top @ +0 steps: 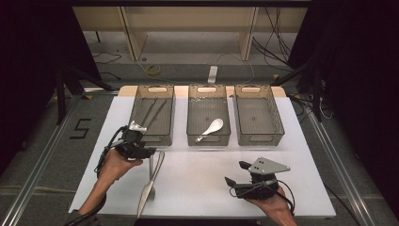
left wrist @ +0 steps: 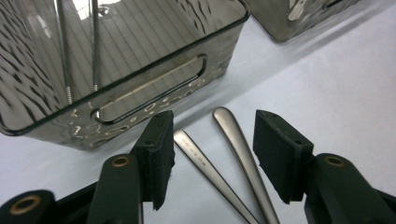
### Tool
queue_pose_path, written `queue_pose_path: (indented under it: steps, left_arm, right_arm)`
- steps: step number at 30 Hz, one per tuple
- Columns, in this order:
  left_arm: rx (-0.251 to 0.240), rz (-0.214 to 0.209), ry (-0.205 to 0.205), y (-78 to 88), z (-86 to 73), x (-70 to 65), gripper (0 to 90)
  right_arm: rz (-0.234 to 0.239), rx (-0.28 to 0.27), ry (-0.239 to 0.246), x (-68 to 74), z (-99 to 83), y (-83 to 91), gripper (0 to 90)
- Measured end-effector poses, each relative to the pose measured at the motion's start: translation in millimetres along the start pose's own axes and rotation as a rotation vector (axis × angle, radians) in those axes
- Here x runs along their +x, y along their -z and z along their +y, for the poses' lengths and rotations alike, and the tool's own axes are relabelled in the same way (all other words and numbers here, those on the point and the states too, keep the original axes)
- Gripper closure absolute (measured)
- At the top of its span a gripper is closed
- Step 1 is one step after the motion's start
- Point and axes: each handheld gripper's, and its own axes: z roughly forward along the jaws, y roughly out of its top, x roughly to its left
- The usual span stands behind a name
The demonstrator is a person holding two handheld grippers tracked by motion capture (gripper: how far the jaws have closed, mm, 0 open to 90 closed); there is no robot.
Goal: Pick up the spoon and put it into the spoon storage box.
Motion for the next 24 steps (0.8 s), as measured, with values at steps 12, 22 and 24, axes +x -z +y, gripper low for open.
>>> queue_pose_path:
  steps: [12, 22, 24]
  left_arm:
    - [0.085, -0.020, -0.010, -5.5, -9.7, -14.7, 40.4]
    - [0.162, -0.009, -0.044, -11.2, -16.7, -26.6, 30.5]
    - [0.166, -0.005, -0.044, -11.1, -17.8, -27.8, 29.3]
  right_arm:
    - [0.002, -0.001, -0.004, -0.9, -0.3, 0.4, 26.8]
    - [-0.001, -0.005, -0.006, -1.5, -0.8, 1.3, 26.8]
    - [-0.001, -0.003, -0.003, -1.5, -0.8, 1.2, 26.8]
